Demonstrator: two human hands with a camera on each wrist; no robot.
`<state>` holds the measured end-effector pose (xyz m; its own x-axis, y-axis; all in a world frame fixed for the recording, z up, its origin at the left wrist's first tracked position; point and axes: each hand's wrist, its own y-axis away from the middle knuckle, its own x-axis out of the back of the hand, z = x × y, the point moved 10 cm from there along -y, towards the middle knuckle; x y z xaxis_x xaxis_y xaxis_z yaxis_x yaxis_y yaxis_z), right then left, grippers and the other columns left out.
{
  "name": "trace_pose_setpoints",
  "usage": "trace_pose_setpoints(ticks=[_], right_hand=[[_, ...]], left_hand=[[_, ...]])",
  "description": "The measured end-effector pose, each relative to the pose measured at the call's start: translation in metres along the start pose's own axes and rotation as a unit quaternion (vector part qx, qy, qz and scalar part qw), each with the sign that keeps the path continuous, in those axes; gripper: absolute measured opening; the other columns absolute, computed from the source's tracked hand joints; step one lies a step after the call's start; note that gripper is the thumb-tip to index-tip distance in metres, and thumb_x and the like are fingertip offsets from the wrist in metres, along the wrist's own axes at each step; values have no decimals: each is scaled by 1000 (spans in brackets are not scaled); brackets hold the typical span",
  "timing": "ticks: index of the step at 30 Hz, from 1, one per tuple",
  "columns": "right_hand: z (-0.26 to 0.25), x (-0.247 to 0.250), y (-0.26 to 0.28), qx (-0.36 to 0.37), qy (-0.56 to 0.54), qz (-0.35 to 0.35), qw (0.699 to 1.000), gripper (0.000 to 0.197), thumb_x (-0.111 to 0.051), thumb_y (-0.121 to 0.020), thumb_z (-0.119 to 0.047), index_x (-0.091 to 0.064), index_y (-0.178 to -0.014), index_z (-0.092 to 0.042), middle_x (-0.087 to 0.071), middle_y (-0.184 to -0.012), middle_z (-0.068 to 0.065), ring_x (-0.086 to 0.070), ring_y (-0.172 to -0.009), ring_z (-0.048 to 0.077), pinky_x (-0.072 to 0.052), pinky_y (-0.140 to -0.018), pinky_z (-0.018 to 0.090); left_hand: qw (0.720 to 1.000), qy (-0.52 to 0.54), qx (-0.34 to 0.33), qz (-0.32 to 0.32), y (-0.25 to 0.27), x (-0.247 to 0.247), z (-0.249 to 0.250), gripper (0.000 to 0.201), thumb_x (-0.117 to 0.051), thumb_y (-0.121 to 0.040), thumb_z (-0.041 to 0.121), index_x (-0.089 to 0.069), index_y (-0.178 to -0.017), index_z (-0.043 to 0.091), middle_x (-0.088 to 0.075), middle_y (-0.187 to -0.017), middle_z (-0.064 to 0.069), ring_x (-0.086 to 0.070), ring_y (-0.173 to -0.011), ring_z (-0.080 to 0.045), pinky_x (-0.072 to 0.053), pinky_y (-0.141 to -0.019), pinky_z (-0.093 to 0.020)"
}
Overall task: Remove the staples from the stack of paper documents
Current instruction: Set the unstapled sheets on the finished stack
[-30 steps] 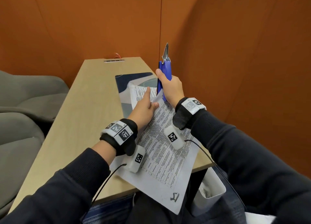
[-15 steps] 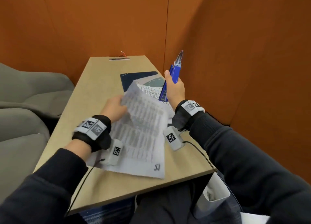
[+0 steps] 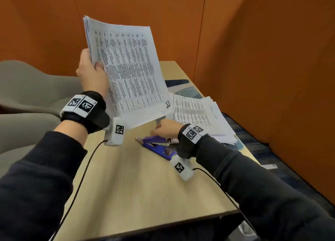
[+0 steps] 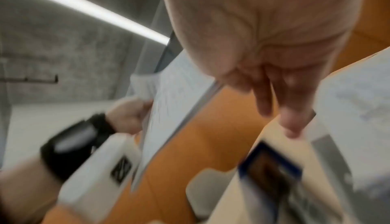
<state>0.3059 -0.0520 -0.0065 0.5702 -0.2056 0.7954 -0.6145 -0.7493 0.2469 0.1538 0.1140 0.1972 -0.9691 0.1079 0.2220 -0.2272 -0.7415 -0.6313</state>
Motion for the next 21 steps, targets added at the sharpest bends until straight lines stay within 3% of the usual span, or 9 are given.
trace_pose_setpoints(ticks=[3,5,7,9,11,14,17,20,21], right_hand=[[27,74,4,-32,-128,144,981,33,-61,-94,-22,-62,-120,-1,-66,-116,16,-63,-110,31,-51,-96,38],[49,113,22,-11,-361,194,912,42,-51,-100,-36,-55,-128,-6,-64,-123,19,-63,-112,30,-49,-101,41],[64,126,29,10,-535,138,833,55,-38,-96,-60,-50,-128,-17,-66,-120,19,-66,-110,29,-50,-100,43],[66,134,34,20,-462,101,881,58,-50,-87,-69,-50,-124,-24,-68,-119,12,-68,-107,25,-51,-96,40],[75,143,30,14,-335,126,934,65,-64,-84,-61,-48,-133,-21,-64,-121,2,-62,-112,25,-48,-96,38],[115,172,26,-37,-301,236,923,88,-68,-84,-54,-29,-149,-12,-45,-147,5,-46,-132,26,-38,-109,44],[130,168,14,-9,-356,188,915,52,-66,-91,-39,-56,-132,-10,-66,-126,3,-64,-114,21,-44,-107,47],[150,177,11,-10,-368,219,903,35,-60,-97,-18,-59,-129,-4,-69,-119,10,-67,-108,30,-50,-99,48],[158,180,11,-21,-337,223,914,33,-59,-97,-17,-59,-128,-4,-69,-119,13,-66,-108,35,-51,-97,51]], left_hand=[[1000,10,15,-1,-9,-15,-8,30,-38,-95,1,-51,-122,5,-58,-126,-6,-52,-111,-18,-34,-80,-13],[1000,4,13,-23,-9,-37,-10,29,-40,-95,3,-51,-122,6,-58,-125,-8,-52,-115,-23,-35,-84,-21],[997,23,5,-69,-2,-72,-5,30,-41,-95,4,-52,-122,7,-59,-123,-9,-54,-114,-25,-39,-86,-26],[989,65,16,-134,11,-116,-1,30,-43,-95,5,-52,-124,7,-60,-118,-10,-57,-106,-25,-44,-84,-29],[974,116,59,-184,24,-154,-2,30,-45,-95,7,-51,-125,8,-62,-114,-10,-60,-101,-26,-50,-83,-34],[954,174,118,-214,30,-193,-6,31,-47,-95,10,-54,-126,9,-64,-119,-9,-62,-104,-26,-51,-91,-39],[935,186,155,-261,39,-225,-9,32,-49,-96,14,-55,-127,8,-64,-119,-8,-62,-104,-23,-50,-93,-39],[906,112,221,-344,63,-250,-36,47,-55,-95,30,-48,-134,5,-59,-118,-6,-58,-104,-25,-49,-95,-42],[885,65,251,-387,79,-256,-49,55,-54,-95,36,-42,-139,4,-55,-120,-9,-56,-105,-28,-47,-96,-44]])
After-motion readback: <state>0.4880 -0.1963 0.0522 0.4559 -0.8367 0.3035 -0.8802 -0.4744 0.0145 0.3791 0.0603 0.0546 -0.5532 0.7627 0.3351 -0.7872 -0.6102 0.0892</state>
